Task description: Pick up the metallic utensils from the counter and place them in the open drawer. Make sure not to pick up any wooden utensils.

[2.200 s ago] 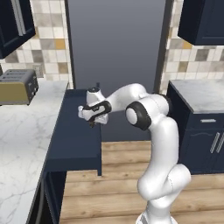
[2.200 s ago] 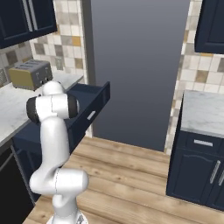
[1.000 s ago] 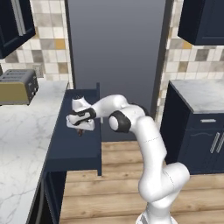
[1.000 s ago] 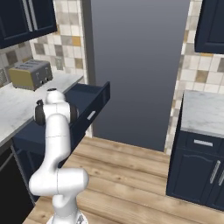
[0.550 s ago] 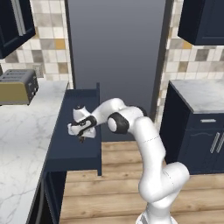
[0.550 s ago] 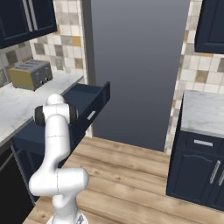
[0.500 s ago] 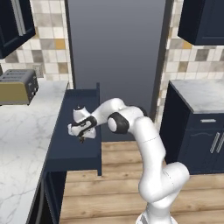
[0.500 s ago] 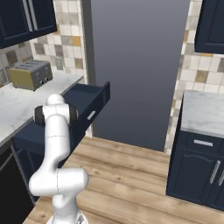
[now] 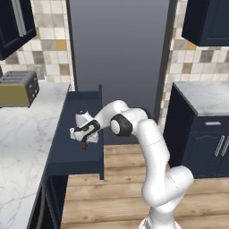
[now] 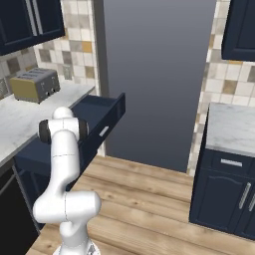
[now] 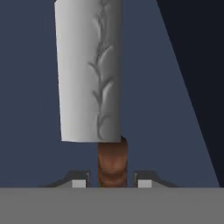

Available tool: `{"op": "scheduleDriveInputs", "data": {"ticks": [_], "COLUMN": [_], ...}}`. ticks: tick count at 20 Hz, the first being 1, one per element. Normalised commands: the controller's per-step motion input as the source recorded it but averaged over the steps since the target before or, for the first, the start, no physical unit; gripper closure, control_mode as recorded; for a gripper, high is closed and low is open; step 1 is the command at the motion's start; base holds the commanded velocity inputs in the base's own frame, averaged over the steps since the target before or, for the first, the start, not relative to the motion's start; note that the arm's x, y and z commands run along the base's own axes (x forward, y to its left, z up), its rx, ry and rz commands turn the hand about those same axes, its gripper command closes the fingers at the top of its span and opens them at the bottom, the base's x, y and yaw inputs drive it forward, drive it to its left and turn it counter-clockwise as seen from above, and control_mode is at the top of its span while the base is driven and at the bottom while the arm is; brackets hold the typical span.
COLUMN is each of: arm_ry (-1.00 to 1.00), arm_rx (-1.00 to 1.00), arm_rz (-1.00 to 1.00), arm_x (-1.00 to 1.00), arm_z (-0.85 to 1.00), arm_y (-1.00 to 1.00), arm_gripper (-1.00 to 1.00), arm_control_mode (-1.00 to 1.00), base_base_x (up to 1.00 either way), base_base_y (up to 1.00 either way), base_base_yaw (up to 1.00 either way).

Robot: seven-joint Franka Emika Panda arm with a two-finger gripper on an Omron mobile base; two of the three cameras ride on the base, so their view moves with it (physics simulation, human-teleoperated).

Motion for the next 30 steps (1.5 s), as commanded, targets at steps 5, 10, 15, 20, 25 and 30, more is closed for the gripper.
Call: {"op": "scheduleDriveInputs", "data": {"ticks": [5, 10, 15, 20, 25, 30], "arm_ry": [0.01, 0.07, 0.05, 0.01, -0.01, -0.02], "arm_rx": [-0.03, -0.05, -0.04, -0.01, -0.01, 0.01], "arm_rz": [0.0, 0.0, 0.0, 0.02, 0.03, -0.07], "arm_x": [0.02, 0.0, -0.16, -0.42, -0.78, -1.0], "arm_z": [0.1, 0.76, 0.74, 0.62, 0.6, 0.51], "arm_y": [0.07, 0.13, -0.24, -0.67, -0.79, -0.93], "arm_gripper": [-1.0, -1.0, -1.0, -1.0, -1.0, -1.0], "arm_control_mode": [-1.0, -1.0, -1.0, -1.0, -1.0, -1.0], "base_base_x": [0.0, 0.0, 0.0, 0.0, 0.0, 0.0], "base_base_y": [0.0, 0.0, 0.0, 0.0, 0.0, 0.0], "base_base_yaw": [0.0, 0.0, 0.0, 0.0, 0.0, 0.0]}}
